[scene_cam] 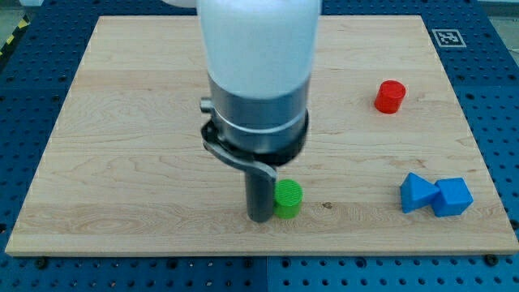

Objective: Slide the green circle towards the group of blocks

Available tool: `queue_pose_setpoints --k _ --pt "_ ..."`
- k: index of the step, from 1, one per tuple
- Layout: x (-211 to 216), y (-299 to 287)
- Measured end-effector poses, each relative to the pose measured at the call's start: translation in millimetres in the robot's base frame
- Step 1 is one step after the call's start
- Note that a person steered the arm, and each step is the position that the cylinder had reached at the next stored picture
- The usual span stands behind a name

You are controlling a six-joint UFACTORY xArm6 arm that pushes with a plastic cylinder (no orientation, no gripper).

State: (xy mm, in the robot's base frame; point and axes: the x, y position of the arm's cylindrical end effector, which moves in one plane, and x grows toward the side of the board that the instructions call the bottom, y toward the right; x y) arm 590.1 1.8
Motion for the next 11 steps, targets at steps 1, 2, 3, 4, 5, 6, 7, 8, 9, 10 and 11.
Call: queue_pose_setpoints --k 1,2,3,4,5,6,7,8,9,10,11 --pt "25 24" --pt "29 46" --pt "28 46" --pt "20 46" --pt "7 46" --pt "6 44" --pt "11 30" --pt "15 25" --pt "15 25" --pt "9 25" --pt "-7 25"
